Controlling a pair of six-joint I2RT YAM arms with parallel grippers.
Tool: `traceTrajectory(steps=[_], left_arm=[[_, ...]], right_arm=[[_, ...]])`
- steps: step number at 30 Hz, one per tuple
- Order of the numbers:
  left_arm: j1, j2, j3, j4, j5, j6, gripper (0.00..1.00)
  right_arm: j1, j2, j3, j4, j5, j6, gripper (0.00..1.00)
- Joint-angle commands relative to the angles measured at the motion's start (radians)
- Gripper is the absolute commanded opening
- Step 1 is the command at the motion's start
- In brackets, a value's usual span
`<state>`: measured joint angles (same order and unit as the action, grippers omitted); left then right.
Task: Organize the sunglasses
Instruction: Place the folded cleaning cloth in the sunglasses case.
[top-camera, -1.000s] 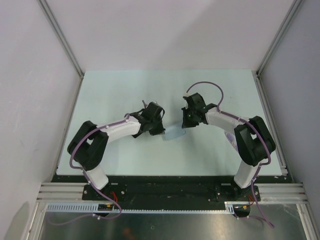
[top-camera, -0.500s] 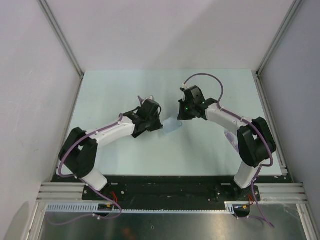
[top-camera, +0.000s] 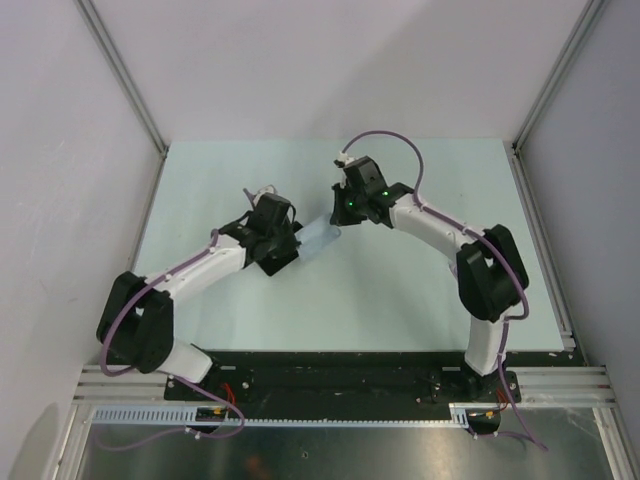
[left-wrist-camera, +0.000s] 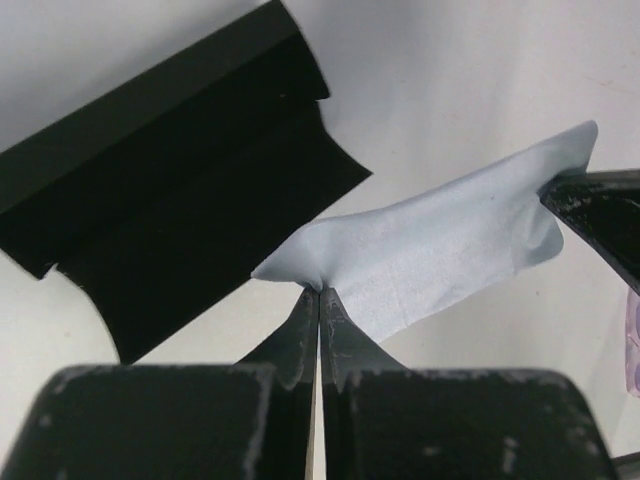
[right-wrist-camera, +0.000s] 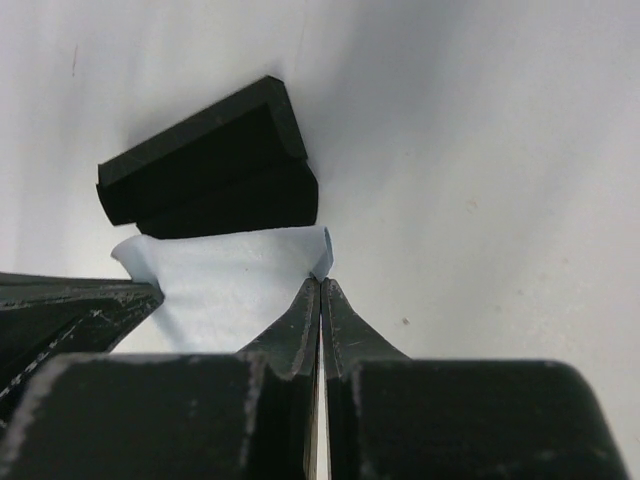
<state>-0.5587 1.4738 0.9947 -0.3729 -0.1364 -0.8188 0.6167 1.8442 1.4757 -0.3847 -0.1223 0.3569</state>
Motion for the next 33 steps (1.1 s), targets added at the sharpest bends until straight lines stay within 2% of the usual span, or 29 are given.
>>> traceTrajectory(steps=[1, 12, 20, 33], left_arm=[[0.042, -0.059, -0.03, -0.023, -0.035, 0.026, 0.01], [0.123, -0.07, -0.099, -0.031, -0.035, 0.044, 0.0], [0.174, -0.007, -0.096, -0.027, -0.031, 0.076, 0.01], [0.189, 0.095, -0.062, -0.014, -0.038, 0.109, 0.01]], right_arm=[[0.034, 0.093, 0.119, -0.005, -0.011, -0.019, 0.0], [0.097, 0.283, 0.334, -0.052, -0.023, -0.027, 0.0], [0.11, 0.368, 0.362, -0.049, -0.03, -0.013, 0.0], [0.112, 0.438, 0.391, 0.0, -0.027, -0.009, 0.0]])
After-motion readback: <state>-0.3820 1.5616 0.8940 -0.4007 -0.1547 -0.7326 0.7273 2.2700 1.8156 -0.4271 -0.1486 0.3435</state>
